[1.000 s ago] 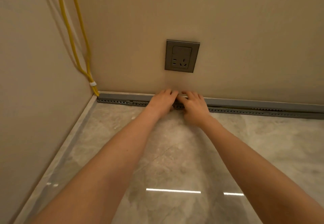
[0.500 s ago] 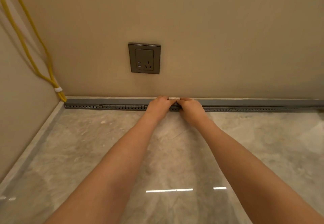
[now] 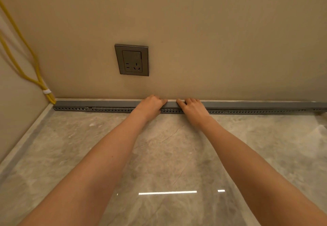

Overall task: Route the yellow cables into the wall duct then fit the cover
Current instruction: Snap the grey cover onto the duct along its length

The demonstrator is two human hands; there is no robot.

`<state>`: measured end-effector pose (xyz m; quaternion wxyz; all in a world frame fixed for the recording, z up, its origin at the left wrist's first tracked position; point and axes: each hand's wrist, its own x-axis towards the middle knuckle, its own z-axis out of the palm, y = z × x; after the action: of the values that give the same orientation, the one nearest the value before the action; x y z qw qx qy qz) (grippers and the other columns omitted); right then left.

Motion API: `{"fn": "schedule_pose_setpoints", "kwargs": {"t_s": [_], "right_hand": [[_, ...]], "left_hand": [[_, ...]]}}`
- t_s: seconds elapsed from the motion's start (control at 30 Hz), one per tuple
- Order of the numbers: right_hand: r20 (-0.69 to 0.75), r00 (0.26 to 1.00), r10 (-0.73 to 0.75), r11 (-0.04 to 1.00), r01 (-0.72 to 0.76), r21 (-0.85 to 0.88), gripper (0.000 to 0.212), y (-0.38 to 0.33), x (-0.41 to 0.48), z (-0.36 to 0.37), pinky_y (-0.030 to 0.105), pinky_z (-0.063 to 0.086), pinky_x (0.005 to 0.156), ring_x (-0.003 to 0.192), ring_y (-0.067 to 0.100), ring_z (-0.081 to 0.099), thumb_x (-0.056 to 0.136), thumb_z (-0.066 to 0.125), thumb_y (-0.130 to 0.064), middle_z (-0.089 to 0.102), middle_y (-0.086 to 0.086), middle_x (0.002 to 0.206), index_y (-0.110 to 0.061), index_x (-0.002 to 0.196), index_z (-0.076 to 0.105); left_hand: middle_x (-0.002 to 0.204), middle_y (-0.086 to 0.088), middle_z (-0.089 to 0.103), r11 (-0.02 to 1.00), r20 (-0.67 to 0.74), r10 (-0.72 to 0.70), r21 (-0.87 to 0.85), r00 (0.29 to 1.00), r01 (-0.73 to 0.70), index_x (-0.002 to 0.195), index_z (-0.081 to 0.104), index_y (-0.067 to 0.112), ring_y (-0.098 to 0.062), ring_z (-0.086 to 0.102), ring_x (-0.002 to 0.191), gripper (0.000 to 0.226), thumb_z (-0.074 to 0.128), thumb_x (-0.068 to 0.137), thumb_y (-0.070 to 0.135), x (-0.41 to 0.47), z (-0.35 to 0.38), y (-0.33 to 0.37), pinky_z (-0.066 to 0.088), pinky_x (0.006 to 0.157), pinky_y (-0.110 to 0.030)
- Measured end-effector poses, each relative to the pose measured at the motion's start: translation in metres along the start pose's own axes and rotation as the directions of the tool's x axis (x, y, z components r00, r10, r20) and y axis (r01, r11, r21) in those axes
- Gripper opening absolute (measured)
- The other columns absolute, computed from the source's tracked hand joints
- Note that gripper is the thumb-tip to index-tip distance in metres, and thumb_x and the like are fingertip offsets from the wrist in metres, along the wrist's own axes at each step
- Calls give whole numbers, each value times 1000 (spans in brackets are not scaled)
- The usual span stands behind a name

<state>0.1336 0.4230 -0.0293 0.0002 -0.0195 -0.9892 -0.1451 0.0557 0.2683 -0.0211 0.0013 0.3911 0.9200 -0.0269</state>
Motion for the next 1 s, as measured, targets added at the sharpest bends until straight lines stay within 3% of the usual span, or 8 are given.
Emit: {"fn": "schedule_pose_setpoints", "kwargs": {"t_s": [0.3, 0.5, 0.7, 0.87, 1.0], "right_hand": [[-22, 998, -59, 993, 61, 99, 51, 11, 2, -7, 40, 45, 87, 112, 34, 52, 92, 39, 3, 55, 18, 123, -9, 142, 36], [29, 998, -61, 989, 56, 134, 50, 16, 7, -8, 40, 52, 86, 105, 32, 60, 91, 41, 3, 65, 16, 116, -10, 139, 41], [80, 997, 2, 975, -20, 221, 30, 19, 12, -11, 37, 48, 80, 104, 36, 60, 91, 50, -4, 66, 20, 112, -5, 119, 60], [69, 997, 38, 949, -57, 310, 29, 19, 11, -11, 37, 49, 82, 102, 38, 61, 88, 52, -4, 69, 22, 108, -4, 114, 65], [35, 999, 22, 971, -30, 238, 27, 16, 5, -9, 33, 43, 71, 99, 37, 61, 92, 44, -5, 68, 19, 106, -5, 113, 61]], "left_hand": [[127, -17, 52, 998, -2, -1, 70, 1000, 1, 144, 40, 17, -32, 47, 121, 49, 51, 96, 17, 5, -4, 0, 41, 99, -38], [128, -17, 50, 988, 7, 43, 151, 999, -43, 147, 32, 16, -32, 48, 119, 49, 44, 99, 18, 3, -1, 0, 43, 96, -39], [132, -18, 47, 957, 26, 44, 286, 999, -49, 149, 24, 9, -31, 51, 119, 54, 39, 97, -1, 1, 0, 9, 48, 93, -37], [136, -18, 43, 927, 69, 67, 364, 995, -87, 149, 21, 3, -31, 50, 122, 60, 42, 93, -8, 1, -1, 14, 48, 93, -36], [133, -17, 46, 936, 90, 22, 349, 996, -52, 141, 35, 1, -30, 51, 120, 49, 41, 93, -8, 1, -6, 20, 49, 91, -36]]}}
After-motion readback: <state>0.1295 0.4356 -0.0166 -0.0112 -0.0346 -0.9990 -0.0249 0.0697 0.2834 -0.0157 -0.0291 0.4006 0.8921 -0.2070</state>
